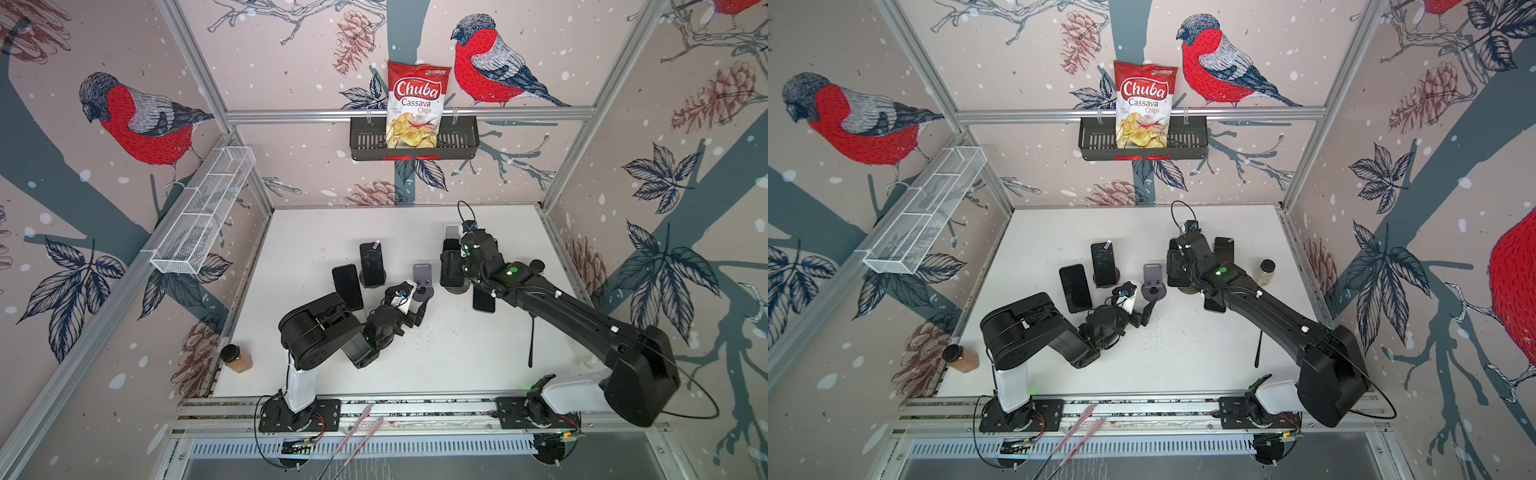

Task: Remove the phone from the phone stand
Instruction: Remove the phone from the phone stand, then place the phone at the center of the table.

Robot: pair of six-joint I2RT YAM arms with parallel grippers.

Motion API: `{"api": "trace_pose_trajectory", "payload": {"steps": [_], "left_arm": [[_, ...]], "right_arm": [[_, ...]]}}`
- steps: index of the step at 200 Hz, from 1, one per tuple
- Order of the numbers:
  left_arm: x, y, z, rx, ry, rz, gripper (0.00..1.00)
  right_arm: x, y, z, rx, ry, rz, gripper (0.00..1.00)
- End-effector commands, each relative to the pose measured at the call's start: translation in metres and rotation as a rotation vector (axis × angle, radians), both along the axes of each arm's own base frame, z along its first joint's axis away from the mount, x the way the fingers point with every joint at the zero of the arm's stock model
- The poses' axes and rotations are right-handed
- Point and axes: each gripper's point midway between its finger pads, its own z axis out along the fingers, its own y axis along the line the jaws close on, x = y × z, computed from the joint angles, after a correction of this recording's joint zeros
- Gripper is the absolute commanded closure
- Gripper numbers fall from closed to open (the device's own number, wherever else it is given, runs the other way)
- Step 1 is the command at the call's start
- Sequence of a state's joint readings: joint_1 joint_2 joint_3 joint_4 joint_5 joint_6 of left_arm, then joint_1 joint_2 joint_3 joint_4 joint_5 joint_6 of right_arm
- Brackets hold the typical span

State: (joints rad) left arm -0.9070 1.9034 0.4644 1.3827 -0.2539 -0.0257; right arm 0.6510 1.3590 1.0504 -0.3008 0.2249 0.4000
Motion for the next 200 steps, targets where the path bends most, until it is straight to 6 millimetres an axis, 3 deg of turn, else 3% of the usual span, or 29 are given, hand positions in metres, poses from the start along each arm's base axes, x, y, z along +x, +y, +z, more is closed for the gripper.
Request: {"api": "trace_pose_trajectory", "payload": {"steps": [1, 91, 200], "left_arm": [[-0.001, -0.004, 0.005, 0.003, -0.016, -0.013, 0.13], [-0.002, -0.007, 0.005, 0.008, -0.016, -0.028, 0.13], [-0.003, -0.010, 0.001, -0.002, -0.003, -0.039, 0.13]], "right_arm": [[-0.004, -0.009, 0.000, 0.023, 0.005, -0.015, 0.38], [-0.036, -0.049, -0.029, 0.019, 0.089, -0.061, 0.38], [-0.072, -0.046, -0.078, 0.038, 0.245, 0.002, 0.38]]}}
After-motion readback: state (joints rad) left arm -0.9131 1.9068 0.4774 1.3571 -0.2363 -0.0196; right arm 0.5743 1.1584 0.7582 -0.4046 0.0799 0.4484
